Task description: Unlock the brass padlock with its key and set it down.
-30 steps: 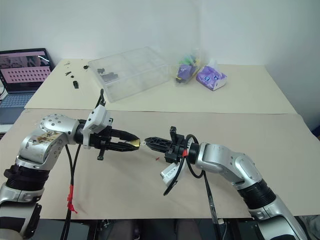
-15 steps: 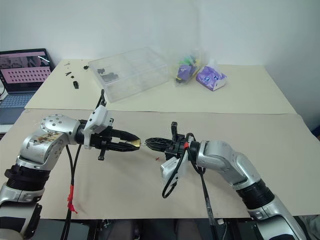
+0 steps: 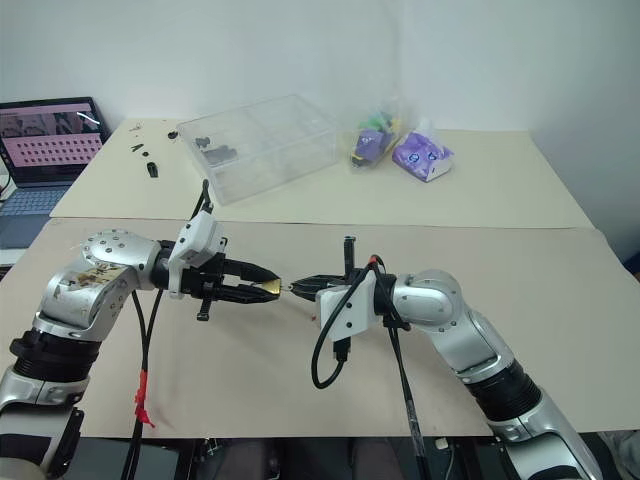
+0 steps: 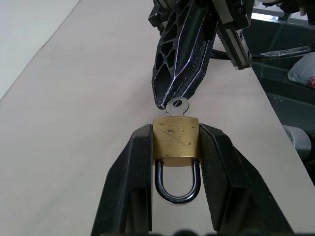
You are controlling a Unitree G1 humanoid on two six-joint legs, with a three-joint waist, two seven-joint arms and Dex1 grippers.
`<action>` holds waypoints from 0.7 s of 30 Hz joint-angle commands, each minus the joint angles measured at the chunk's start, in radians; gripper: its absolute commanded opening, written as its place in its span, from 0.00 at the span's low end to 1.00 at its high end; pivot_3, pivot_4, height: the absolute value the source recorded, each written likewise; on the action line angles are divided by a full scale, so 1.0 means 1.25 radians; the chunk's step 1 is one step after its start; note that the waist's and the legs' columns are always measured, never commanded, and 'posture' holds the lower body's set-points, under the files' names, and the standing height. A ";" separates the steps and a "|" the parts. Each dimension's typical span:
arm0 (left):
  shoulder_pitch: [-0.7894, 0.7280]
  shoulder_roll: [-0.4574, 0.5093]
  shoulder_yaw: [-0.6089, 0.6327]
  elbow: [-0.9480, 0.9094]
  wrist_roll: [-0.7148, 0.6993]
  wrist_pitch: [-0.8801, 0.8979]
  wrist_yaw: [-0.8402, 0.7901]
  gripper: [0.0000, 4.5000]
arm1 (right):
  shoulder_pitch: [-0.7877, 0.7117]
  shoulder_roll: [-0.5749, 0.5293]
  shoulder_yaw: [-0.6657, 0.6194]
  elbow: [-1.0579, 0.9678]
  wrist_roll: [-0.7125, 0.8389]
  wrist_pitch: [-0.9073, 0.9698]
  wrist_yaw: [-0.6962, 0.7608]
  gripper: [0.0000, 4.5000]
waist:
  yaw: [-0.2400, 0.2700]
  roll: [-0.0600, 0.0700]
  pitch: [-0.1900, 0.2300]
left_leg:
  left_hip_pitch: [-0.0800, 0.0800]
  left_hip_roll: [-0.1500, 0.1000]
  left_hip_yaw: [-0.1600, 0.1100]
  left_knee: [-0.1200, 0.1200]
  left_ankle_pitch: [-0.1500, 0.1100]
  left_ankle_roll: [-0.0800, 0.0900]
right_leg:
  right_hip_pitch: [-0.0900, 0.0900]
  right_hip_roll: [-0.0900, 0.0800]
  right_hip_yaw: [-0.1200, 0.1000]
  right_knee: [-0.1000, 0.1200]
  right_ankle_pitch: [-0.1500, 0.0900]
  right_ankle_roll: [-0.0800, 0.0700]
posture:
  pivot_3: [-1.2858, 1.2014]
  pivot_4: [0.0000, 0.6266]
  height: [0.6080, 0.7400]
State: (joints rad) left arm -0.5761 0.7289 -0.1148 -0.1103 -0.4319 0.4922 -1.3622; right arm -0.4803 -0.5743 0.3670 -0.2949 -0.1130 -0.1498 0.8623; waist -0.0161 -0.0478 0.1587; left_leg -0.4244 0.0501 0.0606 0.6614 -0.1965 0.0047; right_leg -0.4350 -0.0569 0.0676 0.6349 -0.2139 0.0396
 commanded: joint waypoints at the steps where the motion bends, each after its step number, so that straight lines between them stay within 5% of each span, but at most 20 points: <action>1: -0.008 -0.001 0.015 -0.014 -0.004 -0.009 0.023 0.19 | 0.000 0.023 -0.010 -0.089 0.078 0.084 0.025 0.01 | 0.001 0.000 0.000 | 0.000 0.000 0.000 0.000 0.000 0.000 | 0.000 0.000 0.000 0.000 0.000 0.000 | 0.52 0.24 1.00; 11: -0.007 0.005 0.013 -0.015 -0.008 -0.009 0.030 0.19 | -0.011 0.040 -0.019 -0.136 0.129 0.226 0.045 0.01 | 0.002 0.000 0.000 | 0.001 0.000 0.000 0.000 0.000 0.000 | -0.001 0.000 0.000 0.005 -0.002 -0.001 | 0.52 0.24 1.00; 17: -0.008 0.006 0.012 -0.016 -0.008 -0.007 0.031 0.19 | -0.009 0.011 -0.029 -0.086 0.048 0.158 0.011 0.01 | 0.002 0.000 0.000 | 0.001 0.000 0.000 0.000 0.000 0.000 | -0.001 0.000 0.000 0.006 -0.003 0.000 | 0.52 0.24 1.00; 21: -0.008 0.008 0.011 -0.015 -0.009 -0.006 0.030 0.19 | 0.010 -0.013 -0.029 -0.051 -0.006 0.090 -0.016 0.25 | 0.002 0.000 0.000 | 0.001 0.000 0.000 0.000 0.000 0.000 | -0.002 0.000 0.000 0.006 -0.005 0.003 | 0.52 0.24 1.00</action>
State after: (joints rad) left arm -0.5762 0.7315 -0.1124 -0.1085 -0.4316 0.4942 -1.3181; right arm -0.4791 -0.5683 0.3641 -0.3686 -0.0805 0.0204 0.8691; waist -0.0139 -0.0478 0.1587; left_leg -0.4234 0.0499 0.0604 0.6619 -0.1962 0.0042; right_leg -0.4370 -0.0565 0.0676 0.6421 -0.2200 0.0432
